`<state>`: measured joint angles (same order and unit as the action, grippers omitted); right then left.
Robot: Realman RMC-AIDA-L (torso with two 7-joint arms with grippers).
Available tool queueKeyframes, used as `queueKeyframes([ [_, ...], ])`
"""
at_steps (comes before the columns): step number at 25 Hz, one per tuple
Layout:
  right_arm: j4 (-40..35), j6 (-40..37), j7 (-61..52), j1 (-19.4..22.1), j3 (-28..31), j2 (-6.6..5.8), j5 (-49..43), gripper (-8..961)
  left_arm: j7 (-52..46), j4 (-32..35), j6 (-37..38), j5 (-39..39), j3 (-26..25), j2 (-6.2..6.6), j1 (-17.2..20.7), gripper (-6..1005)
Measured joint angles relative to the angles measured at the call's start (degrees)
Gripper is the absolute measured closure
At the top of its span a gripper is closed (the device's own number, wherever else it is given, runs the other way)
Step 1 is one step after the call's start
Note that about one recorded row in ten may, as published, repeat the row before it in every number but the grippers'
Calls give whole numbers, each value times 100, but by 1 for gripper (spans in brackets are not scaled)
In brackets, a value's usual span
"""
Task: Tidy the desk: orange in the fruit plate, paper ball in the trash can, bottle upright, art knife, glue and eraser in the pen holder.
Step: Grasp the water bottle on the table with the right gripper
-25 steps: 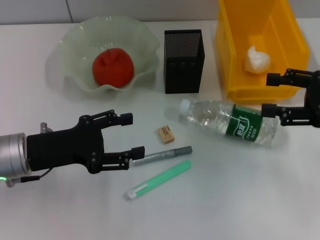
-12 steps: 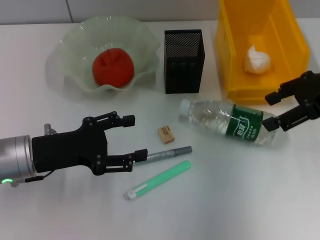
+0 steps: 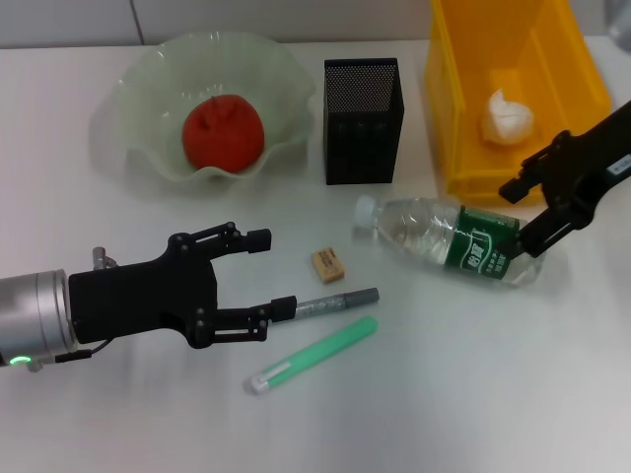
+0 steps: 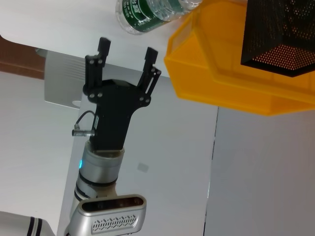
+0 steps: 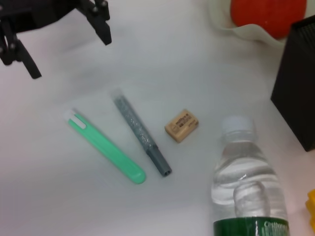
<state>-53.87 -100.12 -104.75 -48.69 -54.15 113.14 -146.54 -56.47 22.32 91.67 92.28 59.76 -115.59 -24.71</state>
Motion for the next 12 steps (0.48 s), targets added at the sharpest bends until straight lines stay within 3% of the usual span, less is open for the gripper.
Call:
queueKeyframes([
  [12,-180,404,32,54,-316,265,-168,131,4,0,-1,0,2,0,18,166],
])
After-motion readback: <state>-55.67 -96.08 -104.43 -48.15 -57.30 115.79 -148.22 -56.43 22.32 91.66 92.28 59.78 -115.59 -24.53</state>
